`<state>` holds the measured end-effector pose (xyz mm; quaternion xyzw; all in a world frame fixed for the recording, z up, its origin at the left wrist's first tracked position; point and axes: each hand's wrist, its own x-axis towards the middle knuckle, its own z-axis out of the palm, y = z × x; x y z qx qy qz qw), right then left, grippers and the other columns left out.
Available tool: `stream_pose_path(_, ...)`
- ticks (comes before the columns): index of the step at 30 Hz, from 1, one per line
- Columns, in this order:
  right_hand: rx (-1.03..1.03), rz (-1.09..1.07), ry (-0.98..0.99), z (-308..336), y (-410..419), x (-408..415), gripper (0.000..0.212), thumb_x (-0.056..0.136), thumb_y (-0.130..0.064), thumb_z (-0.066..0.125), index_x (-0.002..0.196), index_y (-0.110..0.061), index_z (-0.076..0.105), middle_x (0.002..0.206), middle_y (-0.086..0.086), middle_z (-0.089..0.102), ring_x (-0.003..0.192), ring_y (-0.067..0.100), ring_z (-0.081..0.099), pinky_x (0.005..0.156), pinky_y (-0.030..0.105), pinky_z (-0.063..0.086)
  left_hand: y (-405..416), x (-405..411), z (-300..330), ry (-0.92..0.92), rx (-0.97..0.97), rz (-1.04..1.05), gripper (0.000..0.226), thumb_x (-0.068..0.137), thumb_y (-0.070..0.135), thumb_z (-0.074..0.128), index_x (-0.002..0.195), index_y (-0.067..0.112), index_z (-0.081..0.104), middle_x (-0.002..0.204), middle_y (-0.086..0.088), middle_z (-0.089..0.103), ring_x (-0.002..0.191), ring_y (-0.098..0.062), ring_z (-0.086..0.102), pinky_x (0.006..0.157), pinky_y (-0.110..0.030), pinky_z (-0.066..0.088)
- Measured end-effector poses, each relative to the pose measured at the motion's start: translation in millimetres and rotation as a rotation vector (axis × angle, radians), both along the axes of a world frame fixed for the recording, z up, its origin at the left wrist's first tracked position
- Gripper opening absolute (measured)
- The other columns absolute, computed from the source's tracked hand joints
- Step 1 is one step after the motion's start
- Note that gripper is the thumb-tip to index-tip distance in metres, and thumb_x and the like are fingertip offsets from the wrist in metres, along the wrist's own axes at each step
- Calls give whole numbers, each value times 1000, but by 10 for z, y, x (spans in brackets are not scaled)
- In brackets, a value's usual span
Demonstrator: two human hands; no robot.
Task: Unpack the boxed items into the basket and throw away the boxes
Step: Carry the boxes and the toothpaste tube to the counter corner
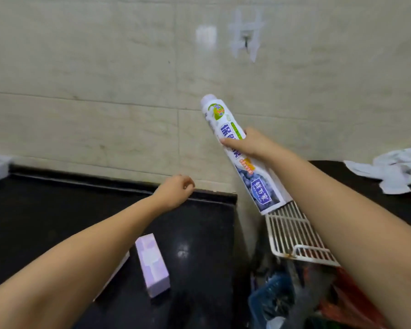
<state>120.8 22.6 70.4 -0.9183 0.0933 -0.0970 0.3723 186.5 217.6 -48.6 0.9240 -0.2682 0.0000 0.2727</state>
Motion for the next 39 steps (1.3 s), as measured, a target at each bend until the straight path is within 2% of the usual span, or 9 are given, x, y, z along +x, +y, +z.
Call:
stream_pose_path(3,109,85,29,-326,548,273,41,81,-41,66,108,-11,64,108,12,70,89,26,66,82,33,51,552,107,-350,58,38,99,24,86,17,47,96,8,67,99,-15,71,93,-32,64,77,-35,48)
stream_pose_path(7,122,76,148,-1043,918,455,42,80,-42,67,108,-10,62,107,12,69,91,26,66,81,33,51,863,74,-976,163,52,240,28,87,20,46,107,8,62,113,-18,61,102,-34,58,85,-39,48)
stream_pose_path(12,87,-26,355,-1950,974,392,59,76,-48,68,113,-7,46,99,4,57,80,20,57,61,28,41,896,-135,-1651,271,13,570,53,89,34,49,134,10,34,133,-20,39,122,-41,42,94,-49,40)
stream_pose_path(15,77,-34,431,-2347,895,331,60,76,-48,68,113,-8,44,101,6,59,81,21,58,65,30,43,727,-230,-1880,378,-24,658,74,85,47,54,141,12,21,140,-19,29,126,-39,37,94,-48,39)
stream_pose_path(19,56,-20,479,-2617,750,258,54,76,-49,68,105,-12,42,98,4,58,80,21,60,63,30,45,481,-352,-2089,452,99,682,92,82,50,59,147,20,2,151,-18,8,127,-38,32,92,-45,41)
stream_pose_path(24,55,10,482,-2700,710,288,55,77,-49,68,106,-10,43,107,9,62,87,24,62,72,35,51,522,-340,-2034,503,12,744,83,82,39,55,146,26,4,134,-17,29,117,-37,42,86,-43,41)
stream_pose_path(29,109,110,379,-2472,1171,522,52,78,-48,67,103,-10,42,109,12,63,86,25,62,72,35,51,989,-396,-1617,262,-69,699,78,79,43,52,144,31,10,135,-12,32,113,-37,49,85,-44,43)
stream_pose_path(33,63,291,297,-2124,1883,784,50,79,-49,66,99,-12,39,104,8,61,78,22,57,62,30,44,1771,-372,-1137,124,-152,830,76,79,43,52,142,33,12,129,-10,35,102,-36,53,76,-38,41)
stream_pose_path(39,-55,523,225,-1827,3220,945,51,79,-50,65,100,-13,38,95,3,54,79,21,55,67,31,42,3306,-690,-832,47,-121,1083,72,82,41,51,142,31,14,130,-13,35,99,-36,53,79,-40,43)
